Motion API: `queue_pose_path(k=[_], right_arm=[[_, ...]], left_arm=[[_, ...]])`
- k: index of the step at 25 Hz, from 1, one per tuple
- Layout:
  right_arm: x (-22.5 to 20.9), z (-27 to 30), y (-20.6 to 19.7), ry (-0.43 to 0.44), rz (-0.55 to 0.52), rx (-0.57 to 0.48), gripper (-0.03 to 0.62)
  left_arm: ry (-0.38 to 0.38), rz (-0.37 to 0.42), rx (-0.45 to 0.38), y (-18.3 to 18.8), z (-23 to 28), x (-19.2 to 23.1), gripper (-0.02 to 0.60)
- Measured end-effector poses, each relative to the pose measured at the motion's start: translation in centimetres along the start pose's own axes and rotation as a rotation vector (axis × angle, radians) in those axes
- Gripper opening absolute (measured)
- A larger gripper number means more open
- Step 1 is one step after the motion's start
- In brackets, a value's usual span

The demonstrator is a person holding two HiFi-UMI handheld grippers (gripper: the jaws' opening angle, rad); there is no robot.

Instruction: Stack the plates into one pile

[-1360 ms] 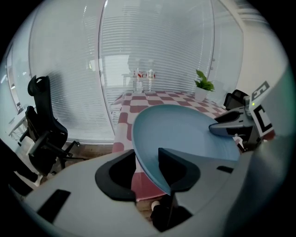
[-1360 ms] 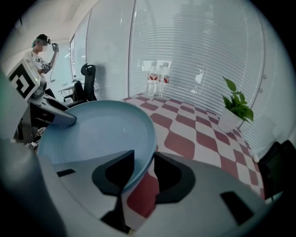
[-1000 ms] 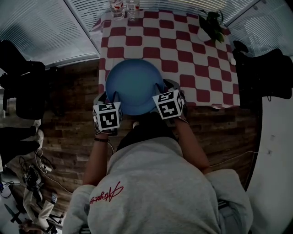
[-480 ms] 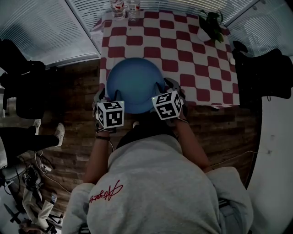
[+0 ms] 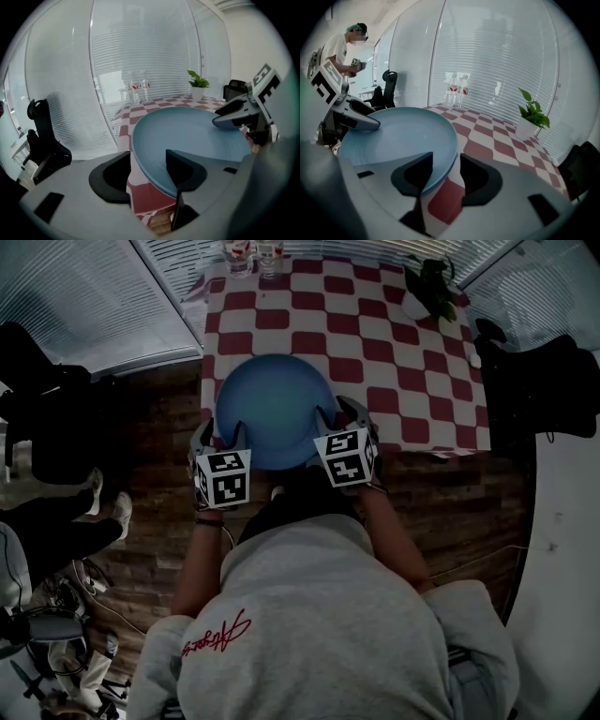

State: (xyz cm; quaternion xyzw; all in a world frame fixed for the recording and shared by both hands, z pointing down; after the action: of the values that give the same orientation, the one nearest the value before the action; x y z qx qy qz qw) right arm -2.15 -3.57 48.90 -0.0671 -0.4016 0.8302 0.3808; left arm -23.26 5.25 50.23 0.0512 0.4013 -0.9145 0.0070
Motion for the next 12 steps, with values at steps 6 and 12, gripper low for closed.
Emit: queue_pose_path(k=[6, 12], right_arm=[[-0.5, -0.6, 0.1, 0.007, 0.102, -0.094, 0.184], [-0.7, -1.8, 0.9, 0.002, 0.157, -0.191, 0.19]], left_arm=[[-0.015, -0.056, -0.126, 0.6, -1.1, 0.3, 0.235], [-0.007, -0.086, -0.233, 1.7, -2.7, 0.5, 0.235]])
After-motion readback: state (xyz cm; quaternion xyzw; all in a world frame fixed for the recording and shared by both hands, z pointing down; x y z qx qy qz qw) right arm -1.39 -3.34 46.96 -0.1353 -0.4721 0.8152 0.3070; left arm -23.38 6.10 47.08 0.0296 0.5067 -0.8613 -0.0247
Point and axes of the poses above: the fingertips, and each gripper's own axes: z forward along the fingers, x to its left, y out of its top, the point moved 6 cm from there along -z, backward along the fingers, and after that the axes turned 1 degree about x, right-handed, at the moved point
